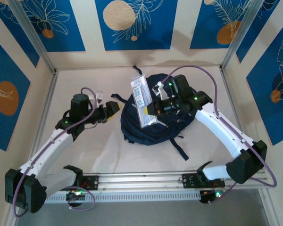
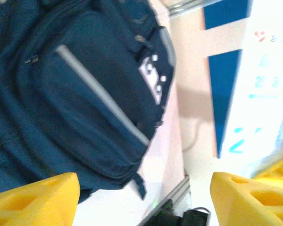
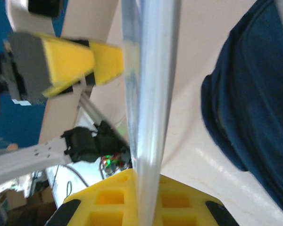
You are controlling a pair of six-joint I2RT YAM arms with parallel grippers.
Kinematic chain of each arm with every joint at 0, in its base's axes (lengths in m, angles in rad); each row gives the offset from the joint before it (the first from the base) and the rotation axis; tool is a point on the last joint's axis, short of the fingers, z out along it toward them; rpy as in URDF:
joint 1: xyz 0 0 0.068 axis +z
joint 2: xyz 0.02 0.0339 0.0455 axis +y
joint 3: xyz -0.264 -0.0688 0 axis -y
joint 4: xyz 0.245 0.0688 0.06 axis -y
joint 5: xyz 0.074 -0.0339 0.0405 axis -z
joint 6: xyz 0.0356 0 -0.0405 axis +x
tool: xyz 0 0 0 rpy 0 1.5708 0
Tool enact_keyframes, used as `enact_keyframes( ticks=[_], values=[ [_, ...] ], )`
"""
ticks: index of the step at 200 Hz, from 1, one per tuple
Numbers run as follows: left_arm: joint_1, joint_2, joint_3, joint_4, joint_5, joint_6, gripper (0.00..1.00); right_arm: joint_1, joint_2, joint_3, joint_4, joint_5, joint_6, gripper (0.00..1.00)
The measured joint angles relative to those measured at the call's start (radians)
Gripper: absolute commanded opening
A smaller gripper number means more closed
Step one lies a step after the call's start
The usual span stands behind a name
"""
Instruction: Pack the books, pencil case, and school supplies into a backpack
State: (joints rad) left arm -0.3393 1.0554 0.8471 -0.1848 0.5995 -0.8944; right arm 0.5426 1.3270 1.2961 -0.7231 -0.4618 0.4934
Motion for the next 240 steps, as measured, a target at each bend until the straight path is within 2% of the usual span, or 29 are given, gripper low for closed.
enact_keyframes(
  ticks=[32,56,87,113,141,164,199,240],
  values=[
    [-0.005,0.013,0.238,-0.155,0.054,0.233,0.7,-0.02,-0.065,-0.066,-0.046,-0.097,-0.196,0.04],
    [-0.024,0.004,0.305,-0.267,0.056,0.412,0.68,-0.014,-0.127,-0.107,-0.136,-0.105,-0.383,0.02],
    [-0.1,-0.055,0.237,-0.375,0.031,0.615,0.72,0.029,-0.176,-0.134,-0.243,-0.024,-0.599,0.02],
    [-0.163,-0.159,0.127,-0.426,0.043,0.8,0.7,0.044,-0.232,-0.177,-0.3,0.049,-0.738,0.02],
    [-0.193,-0.217,0.09,-0.48,0.05,0.988,0.7,0.083,-0.259,-0.235,-0.329,0.139,-0.871,0.01],
    [-0.196,-0.22,0.09,-0.505,0.015,1.128,0.71,0.114,-0.264,-0.288,-0.329,0.204,-0.975,0.0],
    [-0.207,-0.209,0.085,-0.513,0.011,1.261,0.72,0.119,-0.293,-0.323,-0.306,0.254,-1.112,0.0],
    [-0.294,-0.125,0.085,-0.556,0.019,1.387,0.72,0.165,-0.286,-0.331,-0.245,0.306,-1.255,0.0]
  ],
)
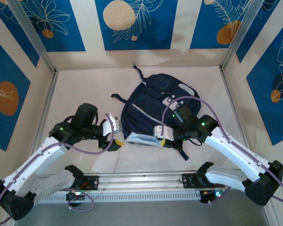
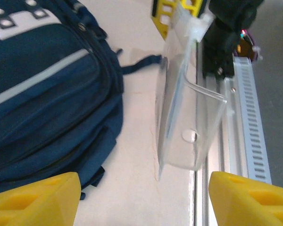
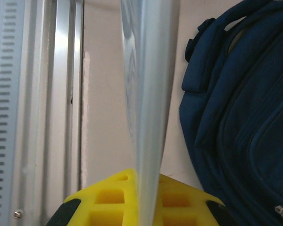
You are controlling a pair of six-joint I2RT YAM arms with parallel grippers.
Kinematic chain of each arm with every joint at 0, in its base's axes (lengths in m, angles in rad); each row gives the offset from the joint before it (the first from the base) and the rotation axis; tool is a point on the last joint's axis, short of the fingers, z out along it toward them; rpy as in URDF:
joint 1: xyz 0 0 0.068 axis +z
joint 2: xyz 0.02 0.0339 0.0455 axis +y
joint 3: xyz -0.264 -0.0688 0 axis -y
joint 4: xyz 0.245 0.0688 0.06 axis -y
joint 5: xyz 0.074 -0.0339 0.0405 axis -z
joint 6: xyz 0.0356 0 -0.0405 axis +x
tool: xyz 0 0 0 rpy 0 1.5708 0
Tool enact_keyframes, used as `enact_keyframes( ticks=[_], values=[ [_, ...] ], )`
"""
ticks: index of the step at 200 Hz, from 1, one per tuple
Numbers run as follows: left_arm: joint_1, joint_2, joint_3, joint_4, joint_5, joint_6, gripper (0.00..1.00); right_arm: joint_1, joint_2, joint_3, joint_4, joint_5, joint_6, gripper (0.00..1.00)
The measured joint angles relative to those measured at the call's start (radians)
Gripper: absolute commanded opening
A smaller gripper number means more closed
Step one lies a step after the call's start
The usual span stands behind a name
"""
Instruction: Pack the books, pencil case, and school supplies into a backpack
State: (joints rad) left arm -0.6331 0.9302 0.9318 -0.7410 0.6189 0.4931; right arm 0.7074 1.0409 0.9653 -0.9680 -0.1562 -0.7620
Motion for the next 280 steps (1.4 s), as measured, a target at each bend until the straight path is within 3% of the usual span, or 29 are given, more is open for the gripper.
enact_keyframes(
  ticks=[37,96,116,150,168,177,184,208,257,280],
  values=[
    [-0.068,0.009,0.0,0.006,-0.026,0.04,0.69,0.03,0.011,-0.001,0.064,0.014,-0.035,0.01],
    [-0.174,0.018,-0.005,0.102,-0.143,0.041,0.43,0.044,0.036,-0.001,0.13,0.002,-0.005,0.01],
    [-0.185,0.018,-0.011,0.137,-0.173,0.035,0.3,0.058,0.036,-0.001,0.148,0.0,0.011,0.0],
    [-0.194,0.019,-0.011,0.153,-0.191,0.039,0.0,0.065,0.036,-0.001,0.161,0.001,0.037,0.0],
    [-0.195,0.019,-0.011,0.149,-0.191,0.049,0.0,0.069,0.036,-0.003,0.161,0.005,0.045,0.04],
    [-0.195,0.02,-0.011,0.146,-0.191,0.05,0.0,0.073,0.036,-0.004,0.161,0.011,0.053,0.24],
    [-0.195,0.02,-0.011,0.146,-0.191,0.05,0.0,0.077,0.036,-0.005,0.163,0.019,0.063,0.34],
    [-0.196,0.019,-0.011,0.143,-0.217,0.021,0.0,0.085,0.031,-0.005,0.178,0.021,0.101,0.49],
    [-0.201,-0.055,-0.026,0.15,-0.418,-0.305,0.0,0.059,-0.108,-0.033,0.287,0.043,0.195,0.54],
    [-0.194,-0.107,-0.047,0.156,-0.562,-0.493,0.0,0.035,-0.164,-0.047,0.361,0.068,0.266,0.54]
  ],
)
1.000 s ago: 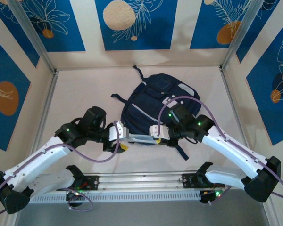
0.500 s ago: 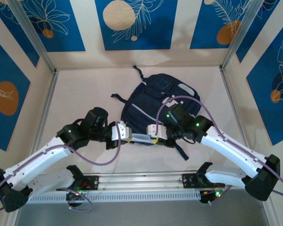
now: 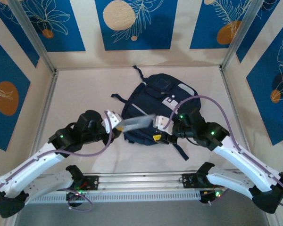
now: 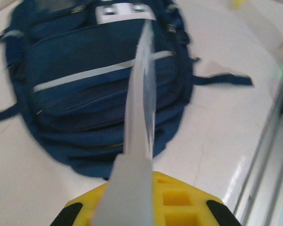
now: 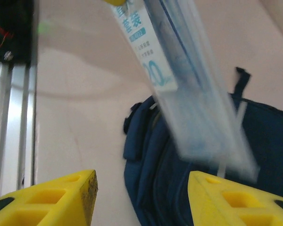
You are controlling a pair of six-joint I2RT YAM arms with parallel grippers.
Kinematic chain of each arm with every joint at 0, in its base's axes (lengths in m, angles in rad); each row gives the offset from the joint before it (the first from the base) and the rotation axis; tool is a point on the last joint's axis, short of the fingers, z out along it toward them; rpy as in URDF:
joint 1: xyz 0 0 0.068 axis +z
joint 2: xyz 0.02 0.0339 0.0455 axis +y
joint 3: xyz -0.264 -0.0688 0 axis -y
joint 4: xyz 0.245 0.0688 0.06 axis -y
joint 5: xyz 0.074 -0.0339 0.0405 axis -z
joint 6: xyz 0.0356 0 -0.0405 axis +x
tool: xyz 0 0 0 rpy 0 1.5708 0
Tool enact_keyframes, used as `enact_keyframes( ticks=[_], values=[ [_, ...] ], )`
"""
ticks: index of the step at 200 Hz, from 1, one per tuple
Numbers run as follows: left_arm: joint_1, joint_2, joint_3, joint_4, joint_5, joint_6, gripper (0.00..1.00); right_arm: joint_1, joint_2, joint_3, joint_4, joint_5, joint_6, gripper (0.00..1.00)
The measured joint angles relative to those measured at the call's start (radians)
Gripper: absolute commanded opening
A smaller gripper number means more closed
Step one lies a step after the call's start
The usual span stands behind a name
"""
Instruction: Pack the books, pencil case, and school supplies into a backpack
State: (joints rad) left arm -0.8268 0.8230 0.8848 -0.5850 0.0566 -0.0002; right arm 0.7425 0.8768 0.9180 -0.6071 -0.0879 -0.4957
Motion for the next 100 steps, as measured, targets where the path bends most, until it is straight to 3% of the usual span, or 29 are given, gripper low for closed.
enact_keyframes(
  ticks=[39,68,100],
  values=[
    [0.0,-0.19,-0.09,0.021,-0.188,-0.309,0.0,-0.045,0.043,0.014,0.092,0.175,0.217,0.51],
    [0.0,-0.266,-0.086,-0.013,-0.37,-0.53,0.0,-0.085,0.248,0.183,0.012,0.299,0.375,0.48],
    [0.0,-0.269,-0.085,-0.058,-0.494,-0.694,0.0,-0.093,0.408,0.225,-0.018,0.332,0.456,0.56]
  ],
)
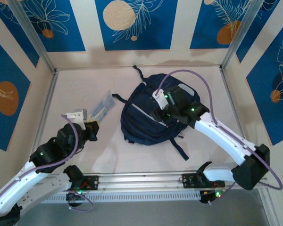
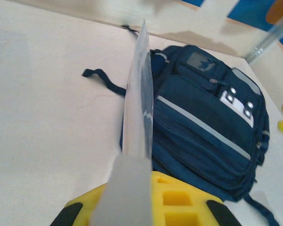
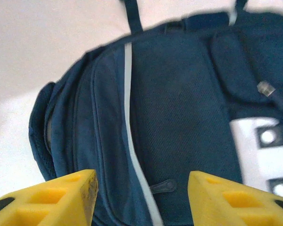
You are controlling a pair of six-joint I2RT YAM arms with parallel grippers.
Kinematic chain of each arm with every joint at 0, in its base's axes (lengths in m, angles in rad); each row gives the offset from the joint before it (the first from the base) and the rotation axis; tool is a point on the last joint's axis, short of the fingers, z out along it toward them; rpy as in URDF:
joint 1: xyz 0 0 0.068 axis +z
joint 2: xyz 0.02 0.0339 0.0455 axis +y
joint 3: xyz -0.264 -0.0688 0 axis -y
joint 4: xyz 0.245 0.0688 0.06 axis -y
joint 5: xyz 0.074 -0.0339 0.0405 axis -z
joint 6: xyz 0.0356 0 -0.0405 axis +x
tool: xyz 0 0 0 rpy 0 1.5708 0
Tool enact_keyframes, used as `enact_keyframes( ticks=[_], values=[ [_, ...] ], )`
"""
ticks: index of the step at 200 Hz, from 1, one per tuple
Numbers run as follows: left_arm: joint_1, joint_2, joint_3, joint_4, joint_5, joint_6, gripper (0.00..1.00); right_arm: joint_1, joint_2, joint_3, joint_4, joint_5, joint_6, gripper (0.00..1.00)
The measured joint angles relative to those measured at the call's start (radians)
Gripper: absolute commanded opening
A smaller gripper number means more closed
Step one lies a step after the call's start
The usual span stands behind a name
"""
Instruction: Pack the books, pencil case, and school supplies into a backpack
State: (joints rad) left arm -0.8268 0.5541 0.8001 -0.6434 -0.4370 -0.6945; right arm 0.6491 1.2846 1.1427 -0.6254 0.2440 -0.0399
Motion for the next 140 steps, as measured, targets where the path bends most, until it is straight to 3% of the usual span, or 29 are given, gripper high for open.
enact_keyframes(
  ticks=[66,140],
  values=[
    [0.0,0.052,-0.003,0.025,-0.023,-0.097,0.0,0.008,0.372,0.241,-0.111,0.032,0.108,0.7],
    [0.0,-0.012,-0.046,0.031,-0.04,-0.111,0.0,0.105,0.524,0.299,-0.176,0.05,0.119,0.71]
  ],
)
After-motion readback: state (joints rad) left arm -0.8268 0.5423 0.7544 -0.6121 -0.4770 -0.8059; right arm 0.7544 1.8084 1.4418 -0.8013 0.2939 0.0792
